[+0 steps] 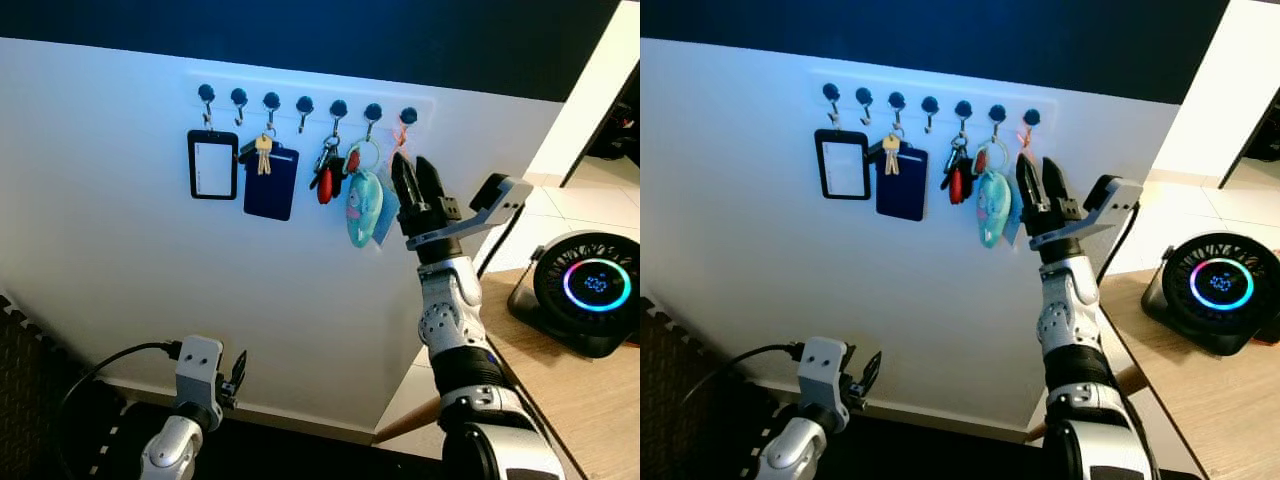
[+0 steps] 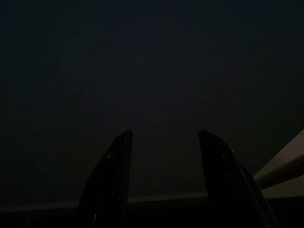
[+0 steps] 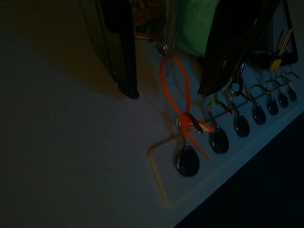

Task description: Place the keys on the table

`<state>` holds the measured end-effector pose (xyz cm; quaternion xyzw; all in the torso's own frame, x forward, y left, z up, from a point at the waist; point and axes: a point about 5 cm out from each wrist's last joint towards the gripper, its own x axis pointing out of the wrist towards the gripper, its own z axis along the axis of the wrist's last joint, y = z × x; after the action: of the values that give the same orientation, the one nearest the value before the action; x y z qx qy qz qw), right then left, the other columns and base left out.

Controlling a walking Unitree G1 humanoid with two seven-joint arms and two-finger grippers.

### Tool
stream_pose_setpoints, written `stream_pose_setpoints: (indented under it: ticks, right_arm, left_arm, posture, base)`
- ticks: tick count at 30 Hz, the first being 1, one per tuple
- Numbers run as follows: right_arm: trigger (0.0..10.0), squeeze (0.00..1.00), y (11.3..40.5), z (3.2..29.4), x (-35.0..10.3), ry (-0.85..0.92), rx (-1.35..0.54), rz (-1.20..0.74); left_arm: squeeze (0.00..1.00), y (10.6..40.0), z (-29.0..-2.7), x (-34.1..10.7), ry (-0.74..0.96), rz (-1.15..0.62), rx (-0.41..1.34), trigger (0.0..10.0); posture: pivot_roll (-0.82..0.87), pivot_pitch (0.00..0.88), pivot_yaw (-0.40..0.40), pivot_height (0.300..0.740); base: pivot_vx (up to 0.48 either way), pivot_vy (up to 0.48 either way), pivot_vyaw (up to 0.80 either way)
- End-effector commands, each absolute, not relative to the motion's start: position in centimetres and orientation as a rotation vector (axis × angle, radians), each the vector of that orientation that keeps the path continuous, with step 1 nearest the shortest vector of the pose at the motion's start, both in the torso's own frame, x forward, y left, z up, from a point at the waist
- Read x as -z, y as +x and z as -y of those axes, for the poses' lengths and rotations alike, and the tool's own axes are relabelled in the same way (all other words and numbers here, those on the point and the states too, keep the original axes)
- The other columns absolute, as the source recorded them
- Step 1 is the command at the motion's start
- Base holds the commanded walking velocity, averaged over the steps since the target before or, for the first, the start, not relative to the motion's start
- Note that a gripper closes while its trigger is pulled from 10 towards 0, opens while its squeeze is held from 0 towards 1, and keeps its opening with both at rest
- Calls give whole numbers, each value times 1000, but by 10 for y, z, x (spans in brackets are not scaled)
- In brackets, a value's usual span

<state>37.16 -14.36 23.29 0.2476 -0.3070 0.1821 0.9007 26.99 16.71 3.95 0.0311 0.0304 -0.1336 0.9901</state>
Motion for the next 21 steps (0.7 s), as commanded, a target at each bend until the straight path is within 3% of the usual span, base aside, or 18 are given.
stream_pose_setpoints:
  ticks: [1, 5, 6, 7, 8, 9, 11, 16, 18, 21]
  right_arm:
    - [10000, 0, 371, 143, -232, 496, -385, 623]
    - [10000, 0, 371, 142, -232, 490, -393, 621]
    - [9176, 0, 371, 142, -232, 489, -395, 621]
    - [9176, 0, 371, 142, -233, 487, -396, 622]
    - [7961, 0, 371, 142, -233, 487, -397, 622]
    - [7961, 0, 371, 142, -233, 486, -397, 622]
    - [4863, 0, 371, 142, -233, 486, -398, 623]
    - [4314, 0, 371, 142, -233, 485, -397, 621]
    - [3490, 0, 371, 143, -232, 485, -390, 616]
    - [3490, 0, 371, 143, -231, 485, -388, 614]
  left_arm:
    - [0, 265, -165, -34, 68, -90, 281, 10000]
    - [0, 265, -164, -34, 68, -90, 280, 10000]
    - [0, 265, -164, -34, 68, -89, 280, 10000]
    - [0, 265, -164, -34, 68, -89, 280, 10000]
    - [0, 265, -164, -34, 68, -89, 279, 10000]
    - [0, 265, -164, -34, 68, -90, 280, 10000]
    - [0, 265, -164, -34, 68, -91, 280, 10000]
    - [0, 265, -164, -33, 70, -92, 281, 10000]
    - [0, 265, -165, -33, 71, -93, 283, 10000]
    - [0, 265, -165, -33, 71, -93, 284, 10000]
  posture:
    - [91, 83, -68, 740]
    - [91, 83, -69, 740]
    - [91, 83, -69, 740]
    - [91, 84, -69, 740]
    - [91, 84, -69, 740]
    - [91, 84, -69, 740]
    - [91, 85, -68, 740]
    - [91, 85, -66, 740]
    - [93, 81, -66, 740]
    - [93, 81, -66, 740]
  base:
    - [0, 0, 0]
    - [0, 0, 0]
    - [0, 0, 0]
    - [0, 0, 0]
    - [0, 0, 0]
    - [0, 0, 0]
    - [0, 0, 0]
    - [0, 0, 0]
    - [0, 0, 0]
    - [0, 0, 0]
